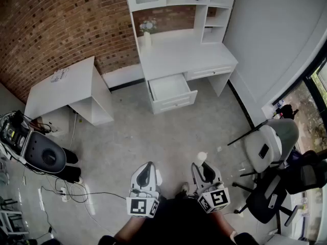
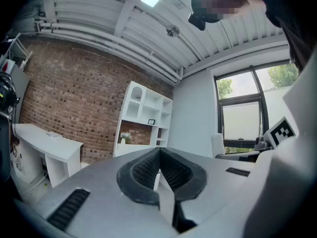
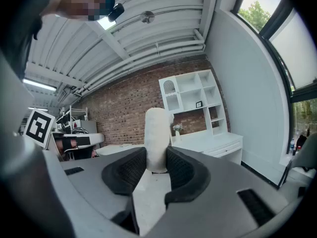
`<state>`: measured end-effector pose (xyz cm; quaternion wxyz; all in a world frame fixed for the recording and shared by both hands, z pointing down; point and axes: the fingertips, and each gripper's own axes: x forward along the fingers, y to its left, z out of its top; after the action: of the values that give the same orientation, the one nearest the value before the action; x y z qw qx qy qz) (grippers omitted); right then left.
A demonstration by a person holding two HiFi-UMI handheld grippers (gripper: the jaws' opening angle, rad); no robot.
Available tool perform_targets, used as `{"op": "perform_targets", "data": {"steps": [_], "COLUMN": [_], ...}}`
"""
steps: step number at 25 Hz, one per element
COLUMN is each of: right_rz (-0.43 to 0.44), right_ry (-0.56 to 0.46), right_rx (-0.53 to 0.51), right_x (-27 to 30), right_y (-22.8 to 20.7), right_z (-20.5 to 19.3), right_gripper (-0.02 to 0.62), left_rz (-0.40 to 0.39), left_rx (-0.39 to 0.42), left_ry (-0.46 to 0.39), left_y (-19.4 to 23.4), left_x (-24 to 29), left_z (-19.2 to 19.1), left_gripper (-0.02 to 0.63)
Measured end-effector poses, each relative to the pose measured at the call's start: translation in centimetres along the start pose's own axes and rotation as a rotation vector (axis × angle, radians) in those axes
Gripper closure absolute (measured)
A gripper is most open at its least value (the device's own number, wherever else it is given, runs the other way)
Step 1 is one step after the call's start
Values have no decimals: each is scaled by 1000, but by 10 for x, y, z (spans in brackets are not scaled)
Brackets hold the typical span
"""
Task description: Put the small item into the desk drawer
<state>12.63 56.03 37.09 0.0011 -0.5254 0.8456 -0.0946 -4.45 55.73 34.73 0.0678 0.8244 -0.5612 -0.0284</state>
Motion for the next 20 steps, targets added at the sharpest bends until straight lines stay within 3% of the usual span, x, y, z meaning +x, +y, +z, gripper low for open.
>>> {"op": "perform_targets", "data": {"steps": [20], "right_rz": [-11], "right_ry": [-1], "right_rx": [-4], "right_x": [20], "right_y": [35], "right_z": [0], "right_gripper": [454], "left_rz": [-30], "left_rx": [-20], "left_ry": [7], "left_y": [34], "left_x": [-12], "left_z": [1], "left_gripper": [583]}}
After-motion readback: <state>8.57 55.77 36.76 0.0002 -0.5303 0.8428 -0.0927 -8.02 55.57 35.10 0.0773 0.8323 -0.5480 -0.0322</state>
